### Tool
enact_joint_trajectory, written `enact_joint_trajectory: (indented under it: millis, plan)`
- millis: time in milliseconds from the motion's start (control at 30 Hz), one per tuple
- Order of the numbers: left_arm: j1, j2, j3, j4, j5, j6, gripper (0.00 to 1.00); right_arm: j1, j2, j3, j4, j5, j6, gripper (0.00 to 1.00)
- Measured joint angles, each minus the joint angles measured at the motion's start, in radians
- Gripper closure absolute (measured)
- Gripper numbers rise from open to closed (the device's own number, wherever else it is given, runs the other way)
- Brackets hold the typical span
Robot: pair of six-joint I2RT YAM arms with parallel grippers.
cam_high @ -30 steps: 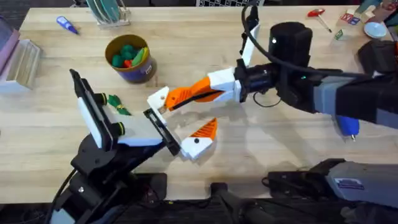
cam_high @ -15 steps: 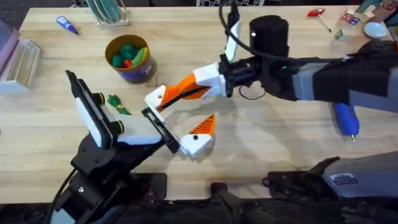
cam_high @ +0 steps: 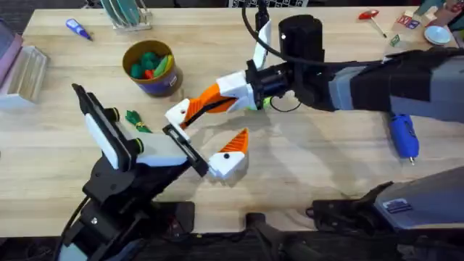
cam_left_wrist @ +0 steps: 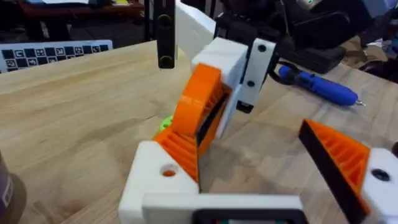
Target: Pick up the gripper from the table and insert it into the empty holder that is missing its gripper. Then pick up a screw, insert it into the mounting hole, and use the screwdriver to tighten it. Finally, clean up the table by picking up the vegetable and placing it into the bucket.
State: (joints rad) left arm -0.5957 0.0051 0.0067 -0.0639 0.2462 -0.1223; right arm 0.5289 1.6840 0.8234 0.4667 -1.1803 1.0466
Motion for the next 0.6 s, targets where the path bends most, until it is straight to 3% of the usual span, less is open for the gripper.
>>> enact_joint_trajectory:
  millis: [600]
  plan:
    - [0.000,0.000,0.000,0.000,-0.005,-0.002,0.015,0.003,0.000,0.000,0.000,0.005,-0.015,0.992]
